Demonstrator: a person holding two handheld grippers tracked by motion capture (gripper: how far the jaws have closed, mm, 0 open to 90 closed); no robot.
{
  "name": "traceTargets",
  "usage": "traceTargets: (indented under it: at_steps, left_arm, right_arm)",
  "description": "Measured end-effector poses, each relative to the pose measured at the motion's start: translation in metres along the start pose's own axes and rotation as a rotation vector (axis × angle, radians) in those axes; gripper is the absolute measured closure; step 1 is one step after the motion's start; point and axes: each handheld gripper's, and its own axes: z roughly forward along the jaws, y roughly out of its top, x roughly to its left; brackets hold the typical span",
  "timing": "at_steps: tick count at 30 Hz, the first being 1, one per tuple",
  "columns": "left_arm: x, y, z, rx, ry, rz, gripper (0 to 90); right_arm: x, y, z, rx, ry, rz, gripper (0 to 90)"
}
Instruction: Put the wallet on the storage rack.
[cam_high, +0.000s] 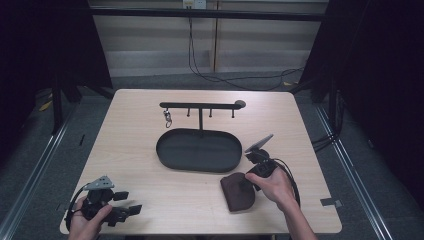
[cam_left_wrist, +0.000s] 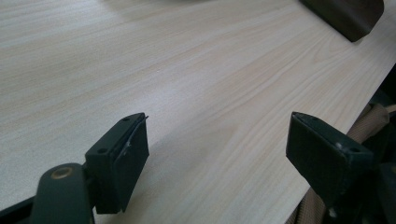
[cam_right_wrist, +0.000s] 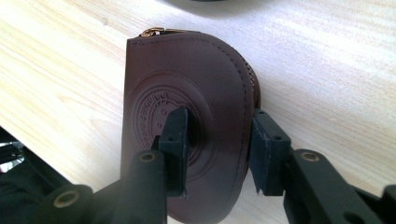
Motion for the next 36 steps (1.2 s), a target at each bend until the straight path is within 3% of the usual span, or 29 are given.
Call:
traceTargets:
  at_steps: [6, 13, 15, 26, 36]
  left_arm:
    - [0.0, 0.0, 0.0, -0.001, 0.0, -0.003, 20.9]
    - [0.0, 0.0, 0.001, -0.001, 0.0, -0.008, 20.9]
    - [0.0, 0.0, 0.001, 0.0, -0.001, -0.008, 20.9]
    - [0.0, 0.0, 0.002, 0.003, -0.005, -0.011, 20.9]
    - [0.001, 0.001, 0.0, -0.004, -0.006, -0.019, 20.4]
  right_arm:
    - [0.008, 0.003, -0.011, -0.003, -0.01, -0.018, 71.3]
    - [0.015, 0.008, -0.025, 0.006, -0.084, -0.041, 75.5]
    - [0.017, 0.009, -0.029, 0.006, -0.069, -0.036, 77.6]
    - [0.023, 0.017, -0.044, 0.026, -0.112, -0.048, 81.4]
    - [0.035, 0.025, -0.055, 0.036, -0.12, -0.091, 81.8]
